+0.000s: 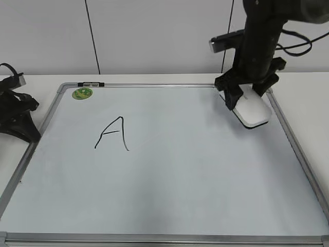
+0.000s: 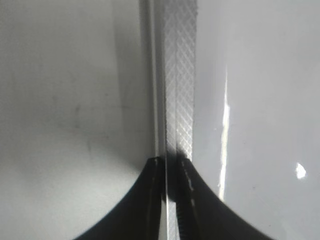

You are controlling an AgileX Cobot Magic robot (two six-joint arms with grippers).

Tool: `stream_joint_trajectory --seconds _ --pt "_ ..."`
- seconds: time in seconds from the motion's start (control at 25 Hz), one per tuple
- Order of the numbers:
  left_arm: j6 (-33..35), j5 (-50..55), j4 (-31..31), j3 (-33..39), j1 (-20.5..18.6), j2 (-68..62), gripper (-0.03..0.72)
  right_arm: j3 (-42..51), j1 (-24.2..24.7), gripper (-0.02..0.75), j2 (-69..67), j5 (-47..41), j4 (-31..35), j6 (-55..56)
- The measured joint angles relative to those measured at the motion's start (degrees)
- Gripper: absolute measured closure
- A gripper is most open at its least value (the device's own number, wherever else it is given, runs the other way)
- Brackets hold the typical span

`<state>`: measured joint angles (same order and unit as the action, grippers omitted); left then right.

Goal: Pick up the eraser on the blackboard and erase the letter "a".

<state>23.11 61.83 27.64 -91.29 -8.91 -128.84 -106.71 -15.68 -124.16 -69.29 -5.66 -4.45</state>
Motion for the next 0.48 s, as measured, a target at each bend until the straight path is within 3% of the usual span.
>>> stream_joint_trajectory --seconds 0.24,0.48 --pt "0.0 -0.1 -0.1 0.0 0.0 0.0 0.646 -0.1 3.5 0.213 3.2 -0.5 3.2 -0.1" --pt "0.0 -0.1 -0.1 0.0 0.0 0.0 0.644 5.6 8.8 0.213 5.4 -0.6 4.3 0.8"
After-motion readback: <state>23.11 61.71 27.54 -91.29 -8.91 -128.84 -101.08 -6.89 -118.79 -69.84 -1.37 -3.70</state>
